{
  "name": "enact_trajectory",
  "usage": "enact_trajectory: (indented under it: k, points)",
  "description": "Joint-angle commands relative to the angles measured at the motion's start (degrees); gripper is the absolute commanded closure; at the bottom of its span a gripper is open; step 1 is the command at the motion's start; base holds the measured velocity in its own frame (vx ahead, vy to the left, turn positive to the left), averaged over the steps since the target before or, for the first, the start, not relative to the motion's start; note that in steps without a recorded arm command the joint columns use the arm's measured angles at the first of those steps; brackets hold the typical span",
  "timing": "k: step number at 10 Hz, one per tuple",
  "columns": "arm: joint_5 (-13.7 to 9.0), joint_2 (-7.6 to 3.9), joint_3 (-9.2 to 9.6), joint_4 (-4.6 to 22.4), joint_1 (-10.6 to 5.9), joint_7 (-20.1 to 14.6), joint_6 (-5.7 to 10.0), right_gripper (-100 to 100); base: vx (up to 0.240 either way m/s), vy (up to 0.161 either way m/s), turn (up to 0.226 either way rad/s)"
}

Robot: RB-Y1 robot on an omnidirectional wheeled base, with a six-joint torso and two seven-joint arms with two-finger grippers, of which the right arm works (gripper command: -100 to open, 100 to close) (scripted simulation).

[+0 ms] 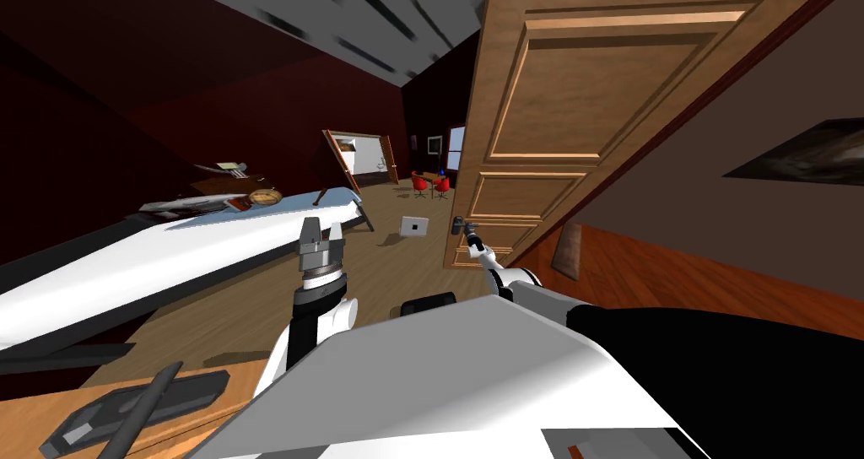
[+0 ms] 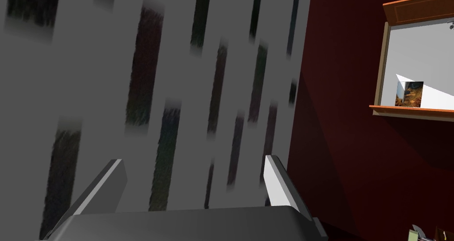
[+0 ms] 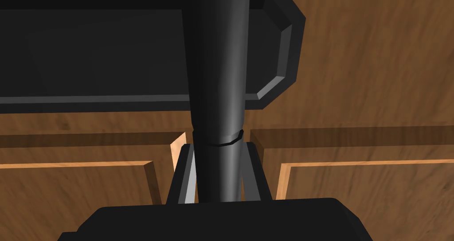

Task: Push the door open

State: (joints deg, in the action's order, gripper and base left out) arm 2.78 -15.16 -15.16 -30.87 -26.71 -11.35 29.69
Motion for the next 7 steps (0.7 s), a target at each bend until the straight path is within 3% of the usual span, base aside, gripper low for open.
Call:
enact_trajectory:
  k: [1, 2, 3, 6, 7]
  points:
    - [-0.2, -0.32, -0.68, -2.57, 1.2, 0.23, -1.2, 100, 0.114, 0.067, -0.05]
    - [-0.2, -0.32, -0.68, -2.57, 1.2, 0.23, -1.2, 100, 0.051, 0.005, -0.015]
    - [-0.69, -0.85, -1.91, -2.46, 1.46, 0.75, -1.2, 100, 0.122, 0.077, -0.029]
    - [-0.81, -0.98, -2.21, -2.44, 1.53, 0.87, -1.2, 100, 0.106, 0.065, -0.051]
    - [-1.25, -1.45, -3.33, -2.34, 1.77, 1.34, -1.2, 100, 0.136, 0.065, -0.049]
